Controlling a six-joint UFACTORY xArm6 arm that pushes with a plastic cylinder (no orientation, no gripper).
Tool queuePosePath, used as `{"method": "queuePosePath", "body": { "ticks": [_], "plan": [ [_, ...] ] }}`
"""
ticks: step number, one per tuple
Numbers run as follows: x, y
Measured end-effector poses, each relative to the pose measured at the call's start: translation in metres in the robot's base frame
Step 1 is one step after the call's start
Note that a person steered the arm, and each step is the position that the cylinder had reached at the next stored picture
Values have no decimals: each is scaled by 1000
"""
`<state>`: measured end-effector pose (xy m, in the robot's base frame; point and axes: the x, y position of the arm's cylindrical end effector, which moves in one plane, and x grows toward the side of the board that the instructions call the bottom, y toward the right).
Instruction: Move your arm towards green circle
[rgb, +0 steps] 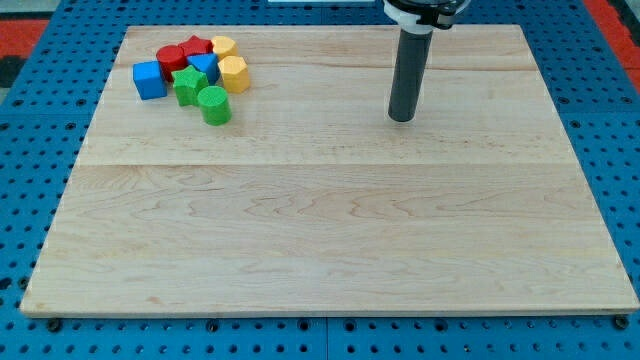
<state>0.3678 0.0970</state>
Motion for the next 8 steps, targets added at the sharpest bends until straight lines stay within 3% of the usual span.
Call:
{"method": "queuePosePath", "body": {
  "ticks": [3,4,5,7,8],
  "plan": [
    [5,12],
    [39,9],
    [91,-40],
    [93,-205],
    [92,-224]
  ]
}}
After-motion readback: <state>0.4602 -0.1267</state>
